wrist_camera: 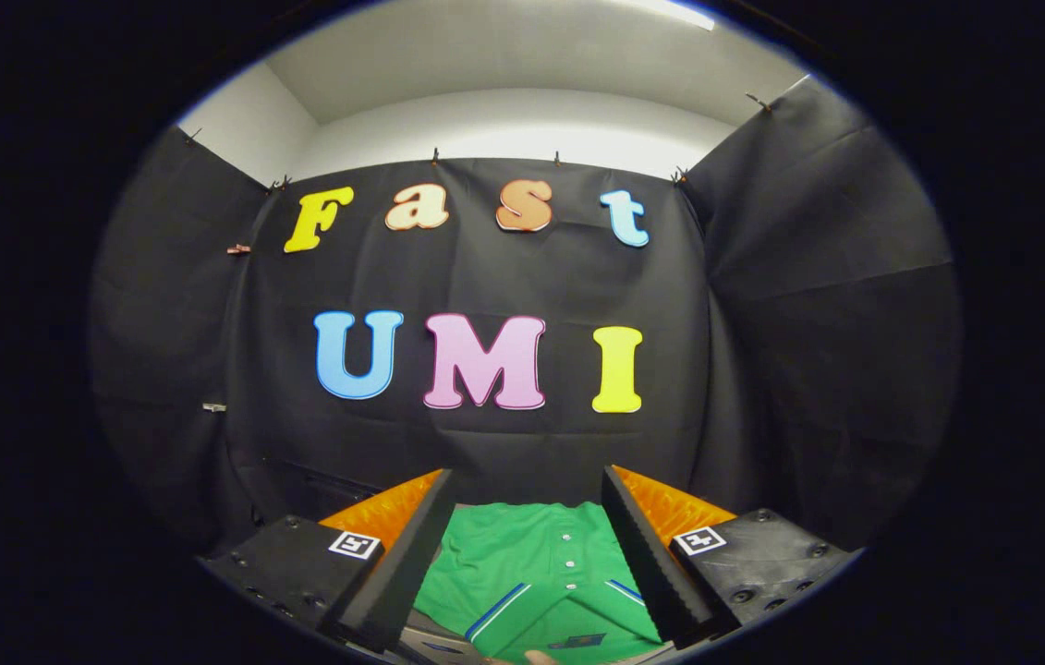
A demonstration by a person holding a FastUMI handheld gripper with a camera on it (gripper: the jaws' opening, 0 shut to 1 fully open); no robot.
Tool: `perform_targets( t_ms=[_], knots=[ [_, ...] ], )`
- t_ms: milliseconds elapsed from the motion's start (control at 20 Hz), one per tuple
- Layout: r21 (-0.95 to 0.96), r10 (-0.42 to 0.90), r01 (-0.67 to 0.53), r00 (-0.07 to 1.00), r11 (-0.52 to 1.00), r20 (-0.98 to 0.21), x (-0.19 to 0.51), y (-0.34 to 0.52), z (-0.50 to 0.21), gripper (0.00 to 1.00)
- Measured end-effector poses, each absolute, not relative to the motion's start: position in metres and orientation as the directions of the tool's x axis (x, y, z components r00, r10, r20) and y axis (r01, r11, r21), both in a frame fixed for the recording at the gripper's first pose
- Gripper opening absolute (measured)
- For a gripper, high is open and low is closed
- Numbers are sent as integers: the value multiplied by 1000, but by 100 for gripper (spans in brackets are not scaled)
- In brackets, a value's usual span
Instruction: Put the clothes into the washing machine and then close the washing machine lid.
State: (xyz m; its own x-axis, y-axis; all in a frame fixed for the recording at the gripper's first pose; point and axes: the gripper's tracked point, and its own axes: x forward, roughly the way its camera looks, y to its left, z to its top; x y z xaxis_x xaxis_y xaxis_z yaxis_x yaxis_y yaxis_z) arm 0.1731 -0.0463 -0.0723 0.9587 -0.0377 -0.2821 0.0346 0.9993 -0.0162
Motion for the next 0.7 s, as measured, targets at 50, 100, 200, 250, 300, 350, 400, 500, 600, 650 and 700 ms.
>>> perform_targets(
  t_ms=[50,100,200,250,300,350,400,500,600,650,700],
  knots=[
    [-20,-47,42,952,999,-302,183,-49,-79,99],
    [-22,-55,51,945,998,-323,192,-53,-86,99],
    [-24,-64,59,926,998,-371,209,-57,-105,99],
    [-31,-70,63,916,998,-395,217,-60,-114,99],
    [-39,-78,68,902,997,-424,224,-65,-124,99],
    [-44,-86,74,887,996,-454,230,-68,-133,99],
    [-47,-88,75,871,996,-483,236,-71,-143,99],
    [-58,-88,67,833,996,-546,246,-74,-168,99],
    [-87,-109,71,794,994,-598,251,-84,-190,99],
    [-96,-118,74,776,993,-619,253,-89,-200,99],
    [-99,-123,77,754,992,-645,253,-92,-210,98]
  ],
)
